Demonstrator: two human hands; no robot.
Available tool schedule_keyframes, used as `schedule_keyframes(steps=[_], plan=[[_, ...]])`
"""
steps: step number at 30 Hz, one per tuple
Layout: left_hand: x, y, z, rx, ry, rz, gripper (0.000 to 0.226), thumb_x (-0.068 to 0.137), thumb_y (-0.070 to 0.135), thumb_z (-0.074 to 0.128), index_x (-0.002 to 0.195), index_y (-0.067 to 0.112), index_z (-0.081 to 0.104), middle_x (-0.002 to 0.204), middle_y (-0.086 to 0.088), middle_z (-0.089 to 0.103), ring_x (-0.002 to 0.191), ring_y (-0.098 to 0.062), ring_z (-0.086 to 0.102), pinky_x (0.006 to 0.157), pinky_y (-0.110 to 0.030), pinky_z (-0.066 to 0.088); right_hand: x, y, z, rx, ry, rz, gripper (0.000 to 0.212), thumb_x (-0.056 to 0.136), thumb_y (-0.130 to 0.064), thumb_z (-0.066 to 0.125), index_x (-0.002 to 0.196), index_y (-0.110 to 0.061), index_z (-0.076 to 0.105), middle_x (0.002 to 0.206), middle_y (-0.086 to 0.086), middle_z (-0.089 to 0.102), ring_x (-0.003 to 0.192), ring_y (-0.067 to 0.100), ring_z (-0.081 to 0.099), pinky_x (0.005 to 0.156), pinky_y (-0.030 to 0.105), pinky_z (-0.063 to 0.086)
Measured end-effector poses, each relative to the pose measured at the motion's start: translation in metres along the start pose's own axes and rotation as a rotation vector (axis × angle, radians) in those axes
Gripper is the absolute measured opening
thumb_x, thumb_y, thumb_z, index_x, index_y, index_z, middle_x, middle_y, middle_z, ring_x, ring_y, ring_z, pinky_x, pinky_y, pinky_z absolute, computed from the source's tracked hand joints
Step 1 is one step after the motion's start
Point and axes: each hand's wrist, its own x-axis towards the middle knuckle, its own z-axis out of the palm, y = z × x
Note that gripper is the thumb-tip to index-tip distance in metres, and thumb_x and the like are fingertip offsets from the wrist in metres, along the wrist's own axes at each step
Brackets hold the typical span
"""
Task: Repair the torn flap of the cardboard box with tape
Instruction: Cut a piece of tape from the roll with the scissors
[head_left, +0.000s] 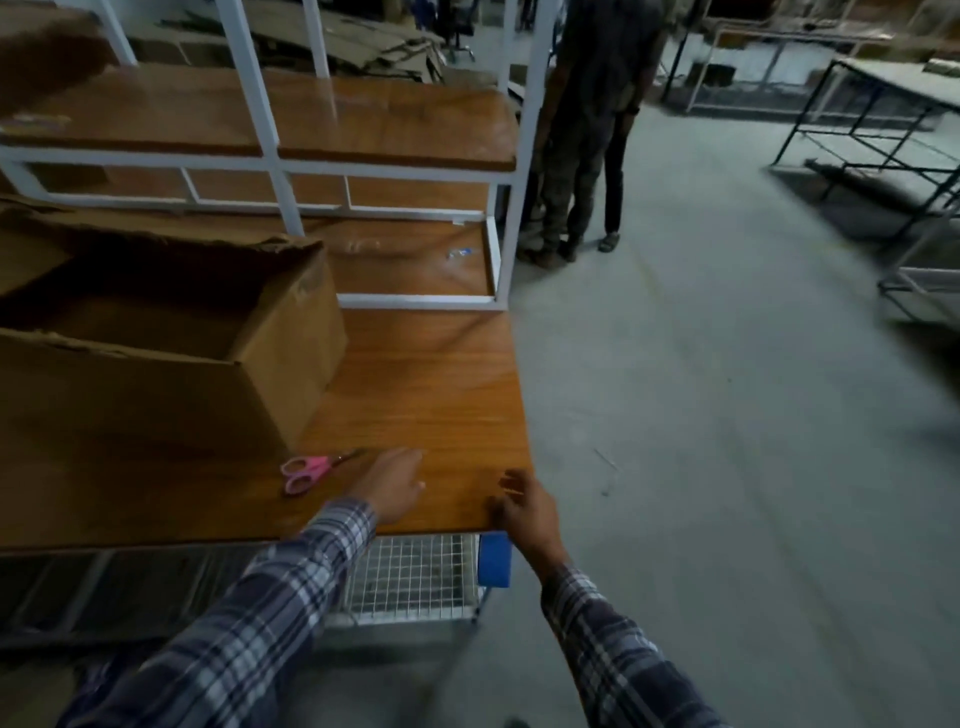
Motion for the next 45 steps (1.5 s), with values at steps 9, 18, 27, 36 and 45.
schedule_keyframes(steps=[9, 18, 27, 36, 45], plan=[[0.015, 0.027, 0.079, 0.154, -0.046, -0.024, 0.082, 0.102, 0.057, 0.054, 0.168, 0.029, 0.014, 0.174, -0.017, 0.004, 0.161, -0.043, 0.004, 0.128, -0.055, 0.014, -0.022, 0.078, 0.021, 0.286, 0.296, 0.194, 0.06, 0.08, -0.047, 0.09, 0.112, -0.015, 0.051, 0.108, 0.002, 0.063, 0.096, 0.018, 0.065, 0.079, 0.033, 0.054], [0.018, 0.024, 0.079, 0.259, -0.063, -0.02, 0.086, 0.099, 0.055, 0.063, 0.167, 0.033, 0.016, 0.174, -0.02, 0.014, 0.158, -0.043, 0.02, 0.127, -0.057, 0.021, -0.023, 0.102, 0.044, 0.778, -0.116, 0.409, 0.081, 0.095, -0.012, 0.079, 0.139, -0.027, 0.011, 0.142, 0.017, 0.059, 0.121, 0.023, 0.063, 0.095, 0.038, 0.053], [0.014, 0.03, 0.077, 0.316, -0.065, -0.033, 0.086, 0.099, 0.054, 0.063, 0.168, 0.032, 0.016, 0.174, -0.02, 0.014, 0.157, -0.044, 0.022, 0.126, -0.054, 0.024, -0.052, 0.116, 0.048, 0.638, -0.26, 0.413, 0.072, 0.093, -0.021, 0.079, 0.149, -0.029, 0.034, 0.134, 0.005, 0.067, 0.114, 0.028, 0.071, 0.099, 0.045, 0.059], [0.013, 0.031, 0.077, 0.335, -0.085, -0.042, 0.088, 0.1, 0.053, 0.062, 0.168, 0.031, 0.012, 0.174, -0.022, 0.011, 0.157, -0.046, 0.02, 0.126, -0.055, 0.024, -0.053, 0.105, 0.005, 0.299, -0.443, 0.21, 0.037, 0.092, -0.042, 0.078, 0.124, -0.028, 0.065, 0.129, 0.004, 0.069, 0.114, 0.024, 0.072, 0.102, 0.047, 0.06], [0.009, 0.044, 0.07, 0.294, -0.106, -0.074, 0.081, 0.103, 0.045, 0.061, 0.168, 0.029, 0.015, 0.174, -0.022, 0.011, 0.157, -0.046, 0.022, 0.125, -0.054, 0.027, -0.087, 0.07, -0.003, 0.633, -0.365, 0.227, 0.036, 0.103, -0.042, 0.066, 0.136, -0.031, 0.059, 0.127, 0.009, 0.075, 0.113, 0.034, 0.075, 0.096, 0.05, 0.062]])
